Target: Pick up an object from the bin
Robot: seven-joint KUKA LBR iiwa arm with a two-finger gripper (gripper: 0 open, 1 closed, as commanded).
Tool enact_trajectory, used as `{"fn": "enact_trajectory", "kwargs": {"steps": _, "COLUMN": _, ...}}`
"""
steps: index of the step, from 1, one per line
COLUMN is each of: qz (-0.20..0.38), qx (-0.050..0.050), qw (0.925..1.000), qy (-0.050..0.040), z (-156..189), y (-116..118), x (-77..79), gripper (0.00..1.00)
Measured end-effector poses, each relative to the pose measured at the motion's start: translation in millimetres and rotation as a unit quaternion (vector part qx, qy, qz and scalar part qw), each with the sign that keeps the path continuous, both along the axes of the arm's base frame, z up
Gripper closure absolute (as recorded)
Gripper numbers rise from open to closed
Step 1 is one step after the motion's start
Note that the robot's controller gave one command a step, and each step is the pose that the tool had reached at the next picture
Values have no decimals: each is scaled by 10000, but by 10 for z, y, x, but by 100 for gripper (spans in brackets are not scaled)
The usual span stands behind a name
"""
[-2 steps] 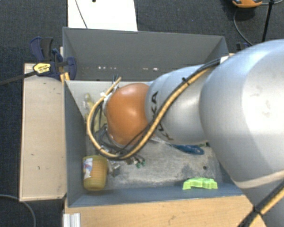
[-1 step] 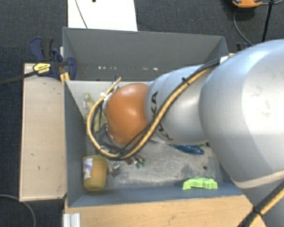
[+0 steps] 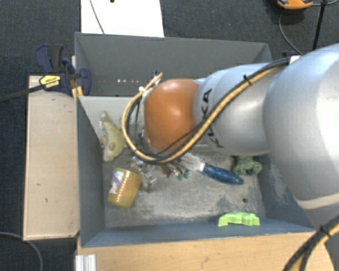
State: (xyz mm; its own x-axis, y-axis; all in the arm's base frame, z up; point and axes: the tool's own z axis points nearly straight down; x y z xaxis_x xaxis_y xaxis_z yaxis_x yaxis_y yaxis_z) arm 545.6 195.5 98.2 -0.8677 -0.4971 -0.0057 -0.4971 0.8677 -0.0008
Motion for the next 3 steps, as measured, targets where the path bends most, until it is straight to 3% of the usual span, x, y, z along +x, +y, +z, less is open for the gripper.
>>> {"fn": "enact_trajectory", "kwargs": {"steps": 1, "qz": 50, "qx": -5, "qw": 10000, "qy": 13, "z": 23, "y": 243, "x": 65, "gripper": 100}}
{"fn": "enact_trajectory", "kwargs": {"steps": 2, "qz": 99, "qx": -2, "qw": 9999, "qy": 39, "z": 472, "y": -61, "x": 3, "gripper": 100}}
{"fn": "enact_trajectory", "kwargs": {"steps": 3, "qz": 36, "qx": -3, "qw": 10000, "qy": -20, "z": 724, "y": -233, "x": 80, "gripper": 100}}
